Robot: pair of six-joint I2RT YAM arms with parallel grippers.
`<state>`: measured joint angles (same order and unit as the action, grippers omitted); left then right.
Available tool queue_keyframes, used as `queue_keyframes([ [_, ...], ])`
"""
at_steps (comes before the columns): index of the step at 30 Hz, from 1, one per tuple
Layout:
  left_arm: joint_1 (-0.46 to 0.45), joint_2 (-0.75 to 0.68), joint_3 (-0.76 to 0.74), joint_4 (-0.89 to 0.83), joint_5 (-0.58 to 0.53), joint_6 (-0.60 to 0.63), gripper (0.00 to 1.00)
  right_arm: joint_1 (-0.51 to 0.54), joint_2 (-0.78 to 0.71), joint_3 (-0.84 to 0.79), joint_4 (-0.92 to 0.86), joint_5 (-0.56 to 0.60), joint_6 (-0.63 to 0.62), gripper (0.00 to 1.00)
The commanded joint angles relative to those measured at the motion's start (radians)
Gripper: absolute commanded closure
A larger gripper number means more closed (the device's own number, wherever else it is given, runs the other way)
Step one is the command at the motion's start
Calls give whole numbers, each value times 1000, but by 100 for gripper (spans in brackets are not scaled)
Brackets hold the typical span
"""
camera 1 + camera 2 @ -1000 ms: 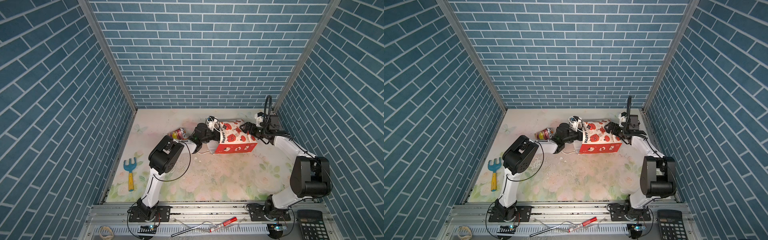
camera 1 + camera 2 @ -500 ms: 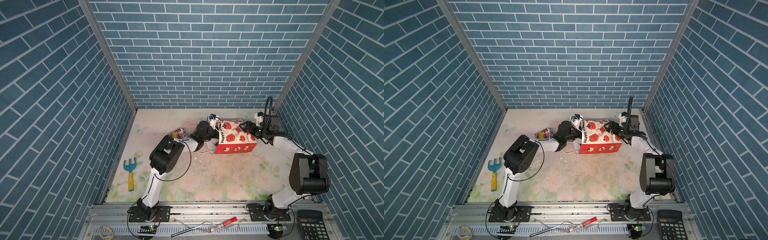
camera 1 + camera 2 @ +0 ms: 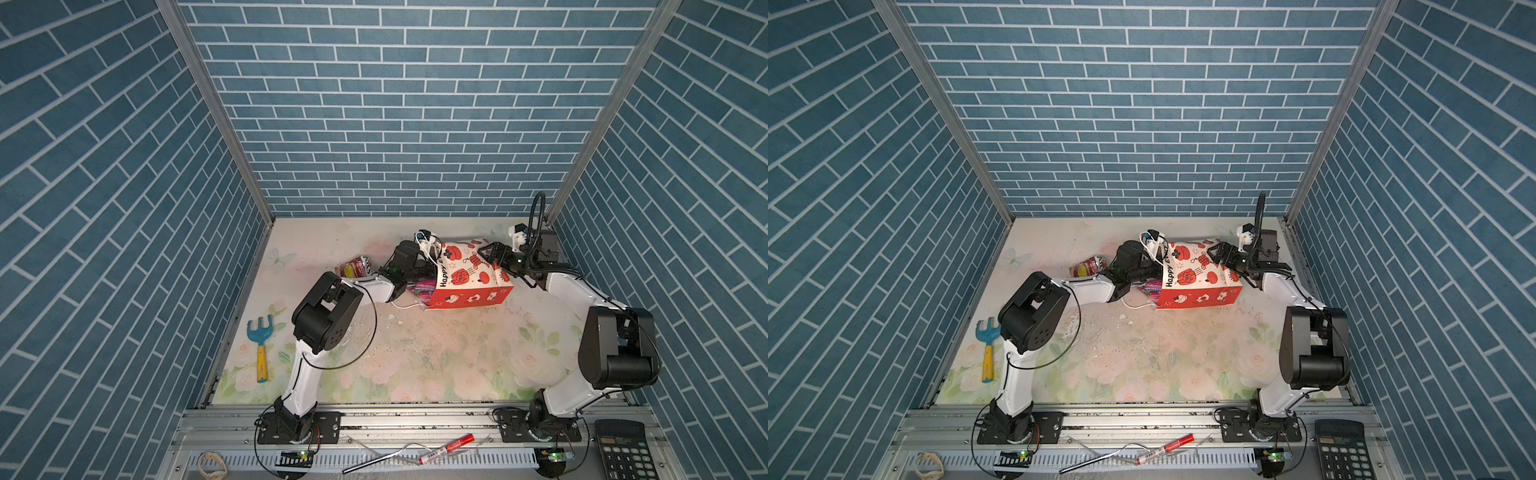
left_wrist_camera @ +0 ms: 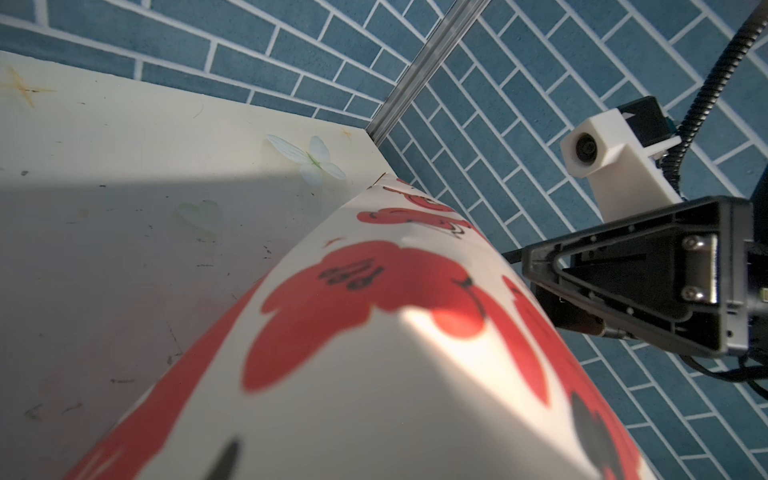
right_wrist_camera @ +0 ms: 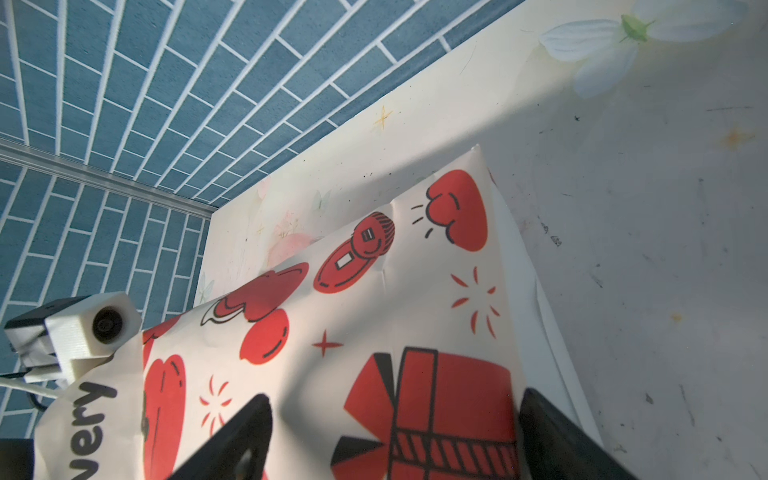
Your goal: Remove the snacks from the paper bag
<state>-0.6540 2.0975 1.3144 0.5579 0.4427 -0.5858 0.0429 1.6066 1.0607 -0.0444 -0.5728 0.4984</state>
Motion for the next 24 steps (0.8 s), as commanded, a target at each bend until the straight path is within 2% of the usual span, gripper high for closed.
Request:
queue_keyframes([
  [1, -6, -60, -15, -2, -26, 42, 100, 15, 4, 8, -18, -59, 19, 8],
  [12, -4, -148, -35, -58, -56, 79, 100, 15, -10, 4, -40, -47, 3, 8],
  [24, -4, -240, -85, -209, -181, 178, 100, 16, -26, 22, -73, -26, -8, 9],
])
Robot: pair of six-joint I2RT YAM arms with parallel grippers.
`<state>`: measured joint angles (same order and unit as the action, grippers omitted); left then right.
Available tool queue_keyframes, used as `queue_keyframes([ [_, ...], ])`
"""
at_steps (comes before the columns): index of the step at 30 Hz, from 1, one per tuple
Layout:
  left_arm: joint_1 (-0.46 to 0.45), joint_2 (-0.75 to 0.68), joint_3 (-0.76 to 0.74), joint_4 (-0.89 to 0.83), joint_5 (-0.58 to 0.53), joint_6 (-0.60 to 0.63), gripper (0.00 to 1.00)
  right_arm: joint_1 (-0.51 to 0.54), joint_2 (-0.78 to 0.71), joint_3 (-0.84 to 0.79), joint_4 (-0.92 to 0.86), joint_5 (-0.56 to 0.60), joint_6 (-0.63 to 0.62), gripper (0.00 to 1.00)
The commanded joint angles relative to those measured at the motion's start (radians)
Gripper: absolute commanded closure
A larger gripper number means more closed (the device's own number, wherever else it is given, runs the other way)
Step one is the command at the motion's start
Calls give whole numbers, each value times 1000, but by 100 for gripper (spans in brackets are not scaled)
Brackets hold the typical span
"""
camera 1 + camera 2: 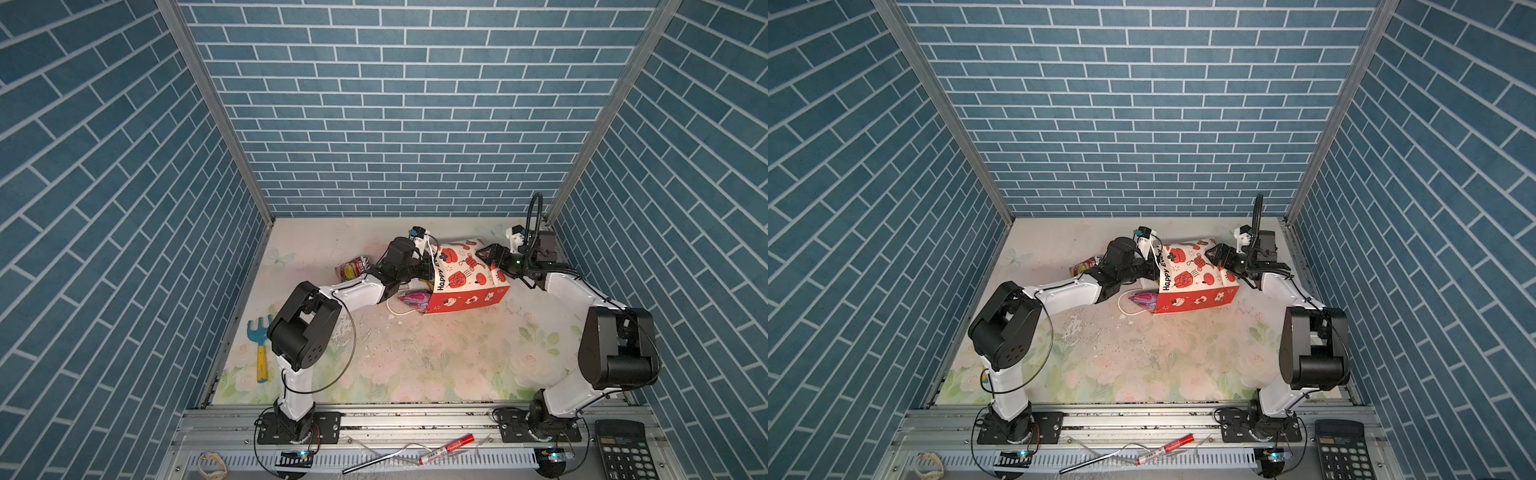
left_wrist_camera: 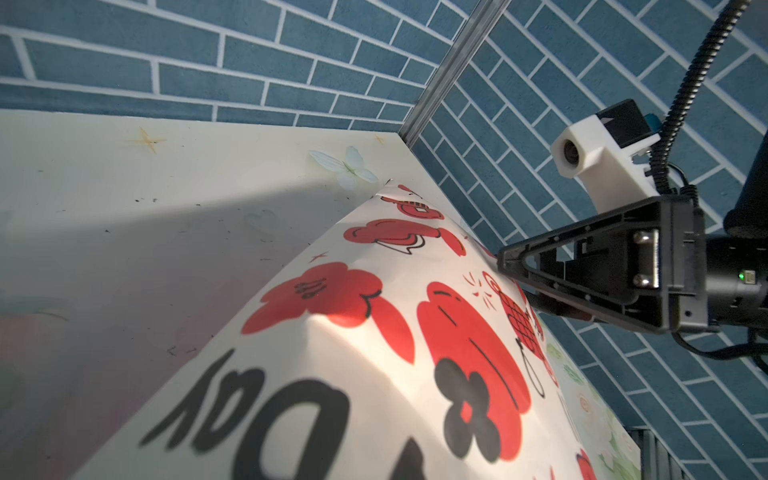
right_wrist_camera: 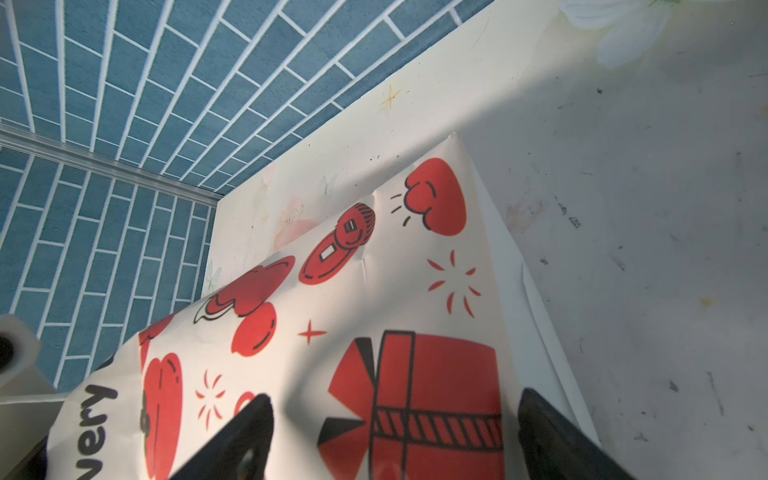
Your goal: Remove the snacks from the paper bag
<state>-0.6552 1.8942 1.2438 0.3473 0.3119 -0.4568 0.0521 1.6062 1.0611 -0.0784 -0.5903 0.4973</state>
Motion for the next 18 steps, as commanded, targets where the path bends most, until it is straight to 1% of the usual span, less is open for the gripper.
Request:
queue_keyframes([
  [1, -3, -40, -20, 1, -53, 53, 100, 8, -31, 27, -57, 12, -17, 10],
  [7, -3, -44, -11, -14, -55, 53, 100, 25, -101, 69, -194, 105, -122, 10],
  [10, -3, -58, -10, -41, -67, 64, 100, 30, -148, 76, -240, 143, -153, 10],
  [12, -3, -73, -16, -61, -92, 79, 100, 38, -177, 81, -274, 189, -173, 10],
  [16, -3, -95, -13, -127, -154, 113, 100, 98, -208, 113, -382, 352, -225, 10],
  [18, -3, -102, -14, -151, -179, 119, 100, 125, -220, 119, -400, 369, -228, 10],
])
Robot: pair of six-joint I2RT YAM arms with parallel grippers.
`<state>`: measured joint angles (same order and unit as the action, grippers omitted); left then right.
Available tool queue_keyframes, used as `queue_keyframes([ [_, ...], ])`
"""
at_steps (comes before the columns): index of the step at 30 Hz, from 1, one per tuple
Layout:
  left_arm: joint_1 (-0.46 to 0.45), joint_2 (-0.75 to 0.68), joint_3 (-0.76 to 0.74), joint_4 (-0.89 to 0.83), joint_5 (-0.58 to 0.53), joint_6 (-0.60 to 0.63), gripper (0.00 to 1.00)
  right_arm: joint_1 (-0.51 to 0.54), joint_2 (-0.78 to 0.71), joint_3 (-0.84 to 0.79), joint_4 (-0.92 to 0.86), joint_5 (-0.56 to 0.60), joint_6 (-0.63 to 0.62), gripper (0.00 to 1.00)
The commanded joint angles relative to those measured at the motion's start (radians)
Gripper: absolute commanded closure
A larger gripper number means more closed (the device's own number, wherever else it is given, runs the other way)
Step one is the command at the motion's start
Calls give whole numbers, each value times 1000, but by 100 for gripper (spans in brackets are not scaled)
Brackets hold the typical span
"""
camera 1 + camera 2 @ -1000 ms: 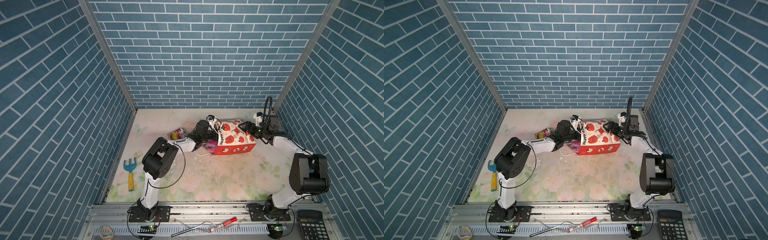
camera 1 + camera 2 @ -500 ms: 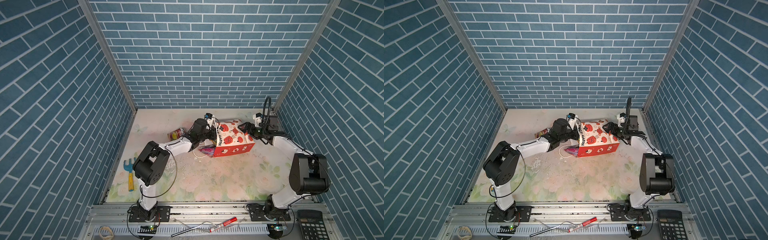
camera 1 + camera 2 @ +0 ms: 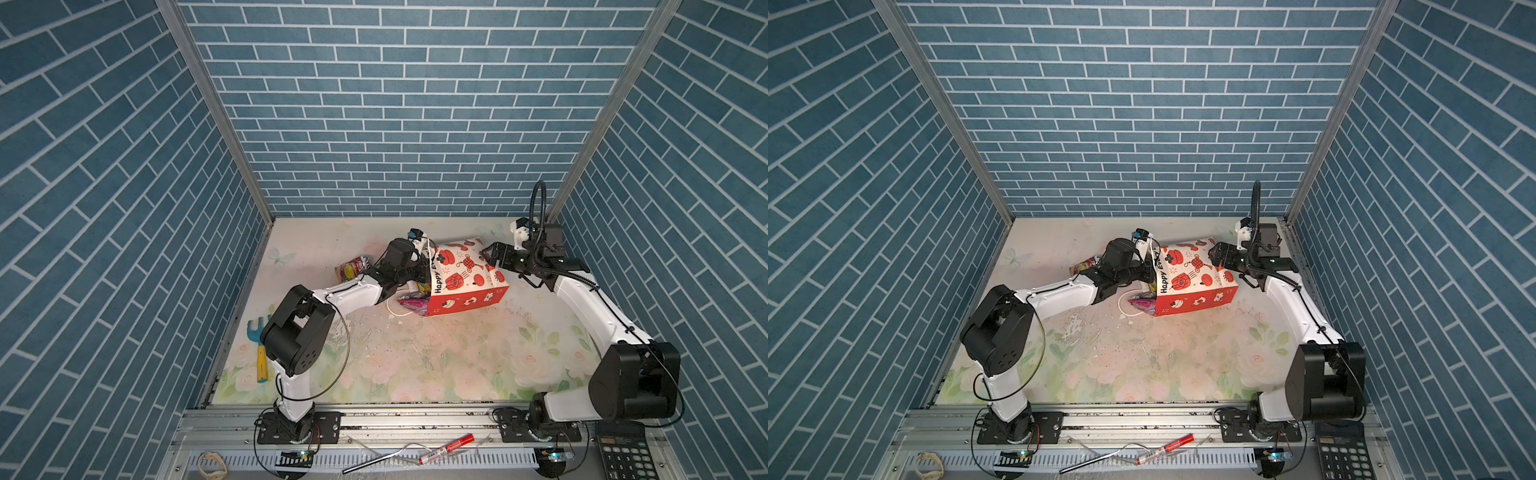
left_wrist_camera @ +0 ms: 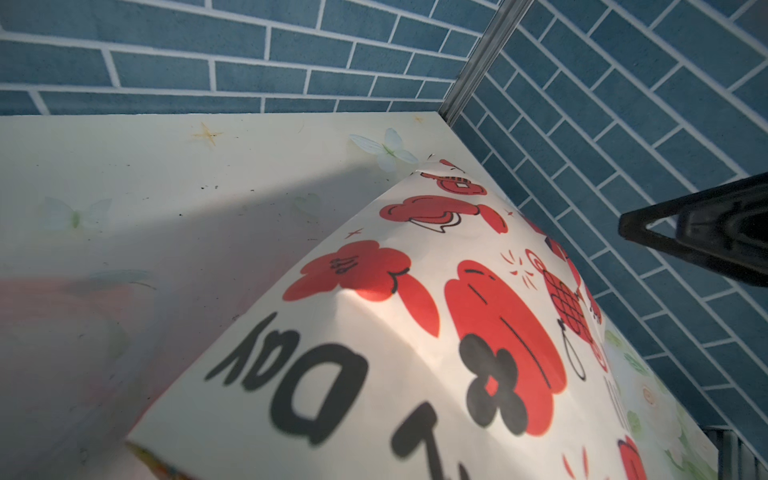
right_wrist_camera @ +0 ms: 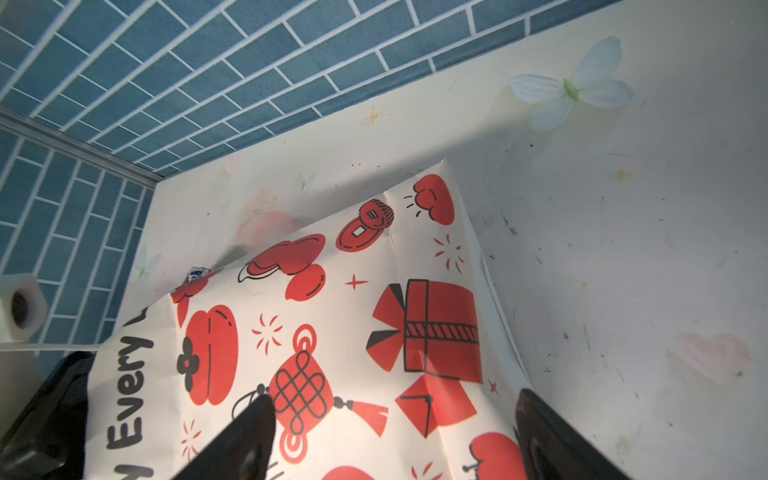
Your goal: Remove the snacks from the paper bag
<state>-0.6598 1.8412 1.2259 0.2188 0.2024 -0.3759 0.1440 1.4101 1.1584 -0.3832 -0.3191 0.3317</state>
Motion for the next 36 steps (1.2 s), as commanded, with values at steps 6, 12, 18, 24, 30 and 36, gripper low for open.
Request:
queue_keyframes([
  [6, 2, -71, -18, -22, -71, 33, 100, 149, -70, 17, -108, 97, -31, 11],
  [12, 12, -70, -20, -31, -43, 14, 75, 218, -140, -31, -49, 77, 58, 11],
  [18, 22, -105, -52, -32, -53, 6, 41, 254, -185, -59, -34, 84, 83, 12],
  [24, 24, -190, -66, -145, -102, 2, 29, 256, -186, -64, -35, 90, 93, 12],
  [30, 23, -352, -162, -298, -152, -40, 25, 256, -177, -46, -26, 70, 99, 12],
  [36, 24, -508, -339, -294, -66, -23, 26, 256, -168, -52, -10, 55, 101, 12],
])
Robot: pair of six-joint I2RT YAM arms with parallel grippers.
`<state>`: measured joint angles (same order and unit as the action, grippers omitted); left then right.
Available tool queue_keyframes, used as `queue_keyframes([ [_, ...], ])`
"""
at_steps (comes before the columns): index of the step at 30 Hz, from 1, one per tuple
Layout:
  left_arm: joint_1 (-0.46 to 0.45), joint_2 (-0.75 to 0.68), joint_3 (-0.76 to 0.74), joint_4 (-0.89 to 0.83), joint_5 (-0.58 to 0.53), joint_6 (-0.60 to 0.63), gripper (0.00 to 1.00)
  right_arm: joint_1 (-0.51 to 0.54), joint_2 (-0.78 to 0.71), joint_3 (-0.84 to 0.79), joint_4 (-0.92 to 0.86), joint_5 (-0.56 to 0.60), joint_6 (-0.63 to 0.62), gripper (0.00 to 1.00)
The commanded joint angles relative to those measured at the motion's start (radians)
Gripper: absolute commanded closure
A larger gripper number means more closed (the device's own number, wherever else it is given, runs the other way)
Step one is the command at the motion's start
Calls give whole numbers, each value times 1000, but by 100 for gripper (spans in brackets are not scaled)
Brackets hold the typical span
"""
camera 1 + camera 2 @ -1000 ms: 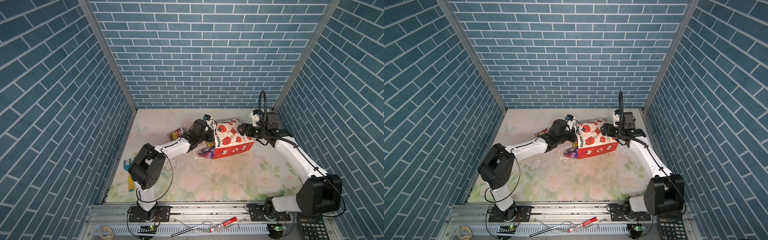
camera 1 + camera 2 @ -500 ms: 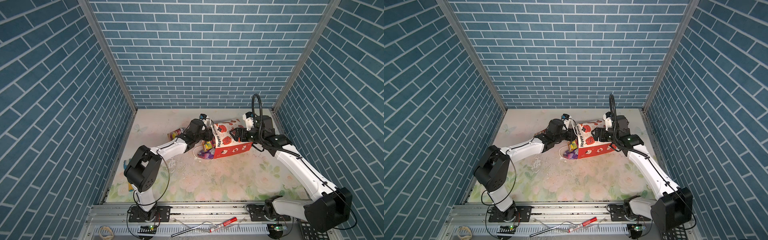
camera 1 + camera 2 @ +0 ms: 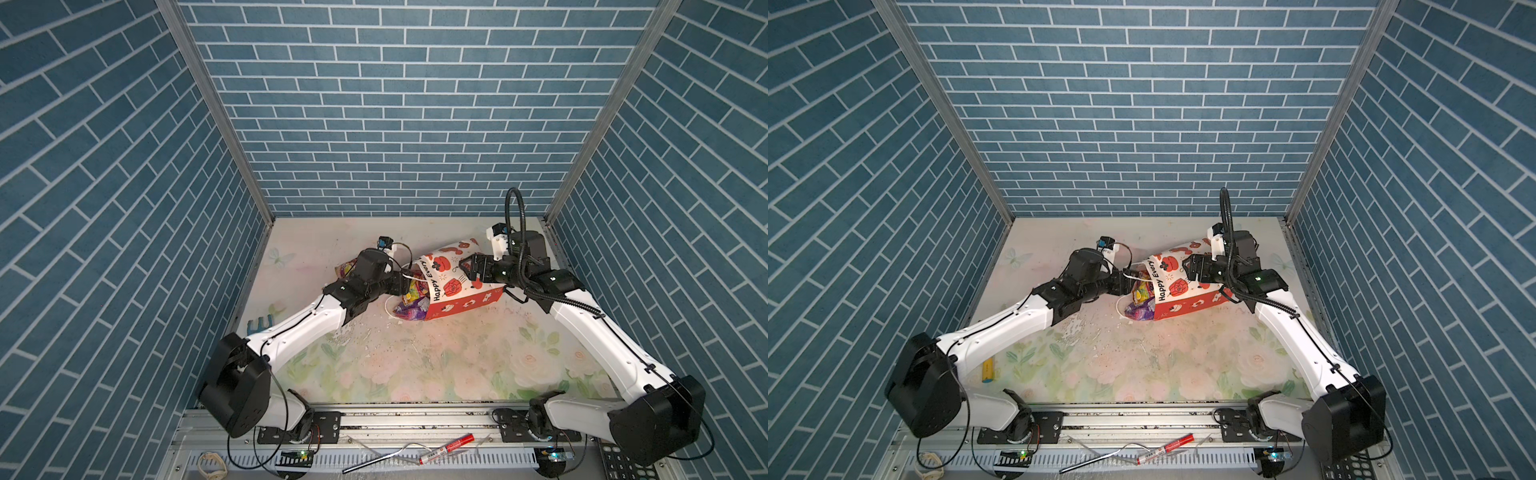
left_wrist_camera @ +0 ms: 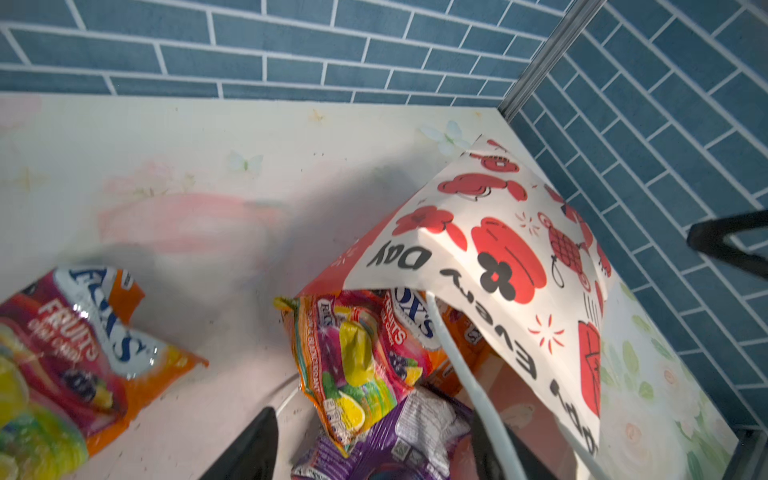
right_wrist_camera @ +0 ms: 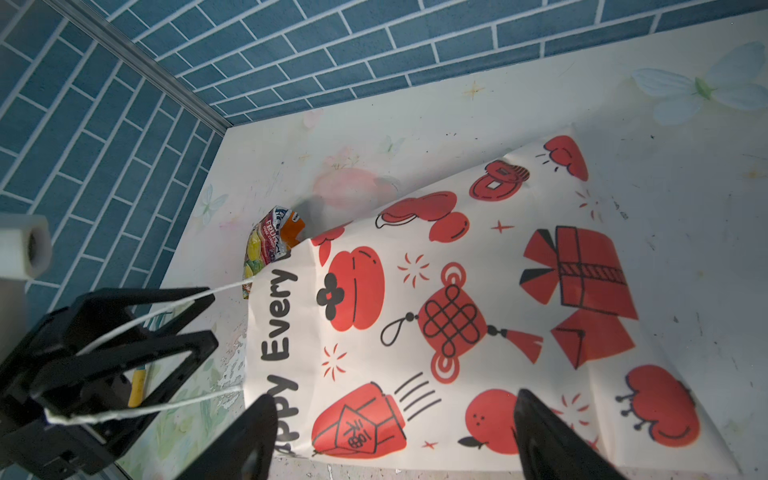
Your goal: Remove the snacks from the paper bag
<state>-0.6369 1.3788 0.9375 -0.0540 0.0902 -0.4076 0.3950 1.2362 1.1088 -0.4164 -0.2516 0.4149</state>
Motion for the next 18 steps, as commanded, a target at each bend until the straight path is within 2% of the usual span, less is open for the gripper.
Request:
queue_keyframes([
  [1, 1, -63, -82, 1, 58, 16, 25, 5, 5, -7, 35, -16, 21, 12],
  [6, 2, -83, -164, 66, 135, 45, 32, 5, 17, -6, 53, -38, 33, 12],
  [11, 2, -61, -138, 22, 167, 52, 27, 10, 24, 11, 39, -77, 28, 12],
  [16, 0, -77, -106, -117, 28, 139, 12, 45, 11, 20, -12, -23, -23, 12],
  [18, 0, -88, -96, -164, -12, 165, 9, 60, 18, 32, -43, -7, -41, 12],
])
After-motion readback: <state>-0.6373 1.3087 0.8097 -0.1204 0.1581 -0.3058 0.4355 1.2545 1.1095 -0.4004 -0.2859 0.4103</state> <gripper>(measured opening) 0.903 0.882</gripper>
